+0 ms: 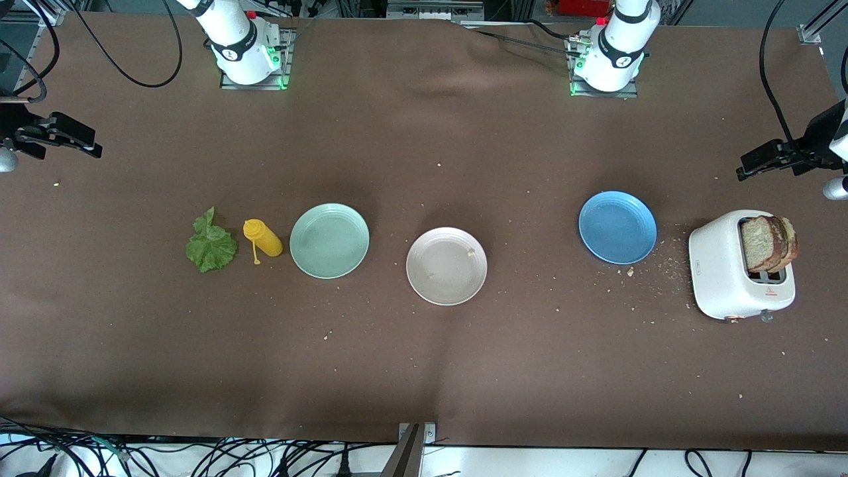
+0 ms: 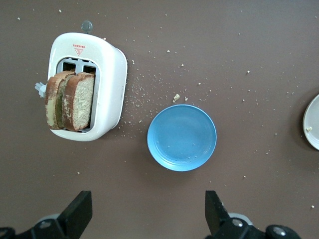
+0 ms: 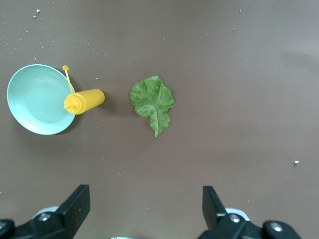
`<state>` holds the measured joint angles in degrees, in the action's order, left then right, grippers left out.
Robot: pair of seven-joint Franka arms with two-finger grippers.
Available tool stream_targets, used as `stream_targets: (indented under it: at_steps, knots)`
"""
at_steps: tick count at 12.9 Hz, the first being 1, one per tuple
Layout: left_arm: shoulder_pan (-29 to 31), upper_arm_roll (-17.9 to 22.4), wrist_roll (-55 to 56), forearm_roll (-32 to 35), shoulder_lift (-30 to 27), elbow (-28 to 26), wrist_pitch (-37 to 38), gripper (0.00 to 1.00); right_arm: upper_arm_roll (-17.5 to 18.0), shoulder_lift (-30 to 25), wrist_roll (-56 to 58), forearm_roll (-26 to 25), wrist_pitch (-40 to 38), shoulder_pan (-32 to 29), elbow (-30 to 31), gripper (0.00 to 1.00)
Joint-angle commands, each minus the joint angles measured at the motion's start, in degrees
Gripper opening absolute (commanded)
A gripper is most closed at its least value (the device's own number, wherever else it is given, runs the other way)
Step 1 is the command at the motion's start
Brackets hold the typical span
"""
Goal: Make sandwich in beige plate with both arms
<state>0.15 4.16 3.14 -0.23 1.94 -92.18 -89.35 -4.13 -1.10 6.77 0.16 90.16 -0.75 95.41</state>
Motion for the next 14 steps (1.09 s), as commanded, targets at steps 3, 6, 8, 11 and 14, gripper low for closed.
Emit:
stream_targets:
  at_steps: [3, 6, 8, 11, 14]
  knots:
    - [0.5, -0.2, -1.2, -0.8, 0.2, 0.2, -0.9, 1.00, 0.1, -0.1, 0.1, -0.8, -0.8, 0.0, -0.7, 1.00]
    - [1.2, 0.0, -1.3, -0.8, 0.2, 0.1, -1.6, 1.00, 0.1, -0.1, 0.1, -0.8, -0.8, 0.0, -0.7, 1.00]
    - [1.2, 0.0, -1.3, -0.8, 0.2, 0.1, -1.7, 1.00, 0.1, -0.1, 0.1, -0.8, -0.8, 0.0, -0.7, 1.00]
    - [1.2, 0.0, -1.2, -0.8, 0.2, 0.2, -1.7, 1.00, 0.1, -0.1, 0.1, -0.8, -0.8, 0.0, -0.7, 1.00]
    - [1.1, -0.3, -1.2, -0.8, 0.1, 0.1, -1.7, 1.00, 0.2, -0.1, 0.1, -0.8, -0.8, 0.0, -0.7, 1.00]
